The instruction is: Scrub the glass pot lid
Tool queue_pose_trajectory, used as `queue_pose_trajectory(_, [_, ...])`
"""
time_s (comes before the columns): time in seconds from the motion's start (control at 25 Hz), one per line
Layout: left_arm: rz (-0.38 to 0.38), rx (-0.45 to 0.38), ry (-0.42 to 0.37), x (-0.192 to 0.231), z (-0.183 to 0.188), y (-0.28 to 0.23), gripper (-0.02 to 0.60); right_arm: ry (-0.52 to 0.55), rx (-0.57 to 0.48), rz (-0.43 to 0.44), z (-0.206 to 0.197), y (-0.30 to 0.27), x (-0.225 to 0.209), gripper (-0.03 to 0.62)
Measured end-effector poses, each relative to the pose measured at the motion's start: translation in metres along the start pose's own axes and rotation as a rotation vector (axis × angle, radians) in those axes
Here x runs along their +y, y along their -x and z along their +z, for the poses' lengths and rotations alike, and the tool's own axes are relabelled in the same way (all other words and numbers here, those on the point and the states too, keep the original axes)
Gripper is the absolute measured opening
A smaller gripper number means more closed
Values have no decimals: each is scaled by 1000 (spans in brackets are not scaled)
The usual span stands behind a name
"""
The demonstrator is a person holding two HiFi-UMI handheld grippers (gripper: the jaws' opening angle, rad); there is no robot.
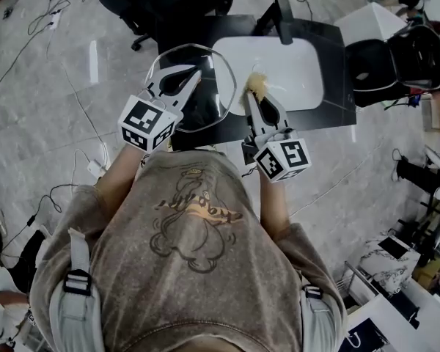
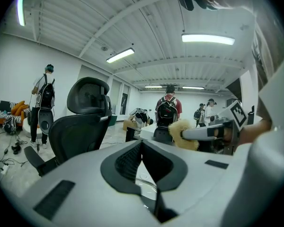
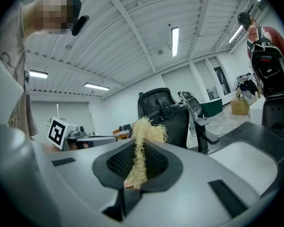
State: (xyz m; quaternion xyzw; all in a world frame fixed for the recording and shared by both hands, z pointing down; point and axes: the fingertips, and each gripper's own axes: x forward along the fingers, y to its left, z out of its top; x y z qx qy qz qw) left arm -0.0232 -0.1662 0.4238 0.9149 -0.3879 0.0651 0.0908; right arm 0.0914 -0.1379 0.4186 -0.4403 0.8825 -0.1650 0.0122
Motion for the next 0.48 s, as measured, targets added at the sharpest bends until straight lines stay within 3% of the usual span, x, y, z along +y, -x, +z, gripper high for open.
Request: queue_pose_trajectory(0.48, [1,19,19,2,-6,-3,17,-2,18,16,-4,-9,2,40])
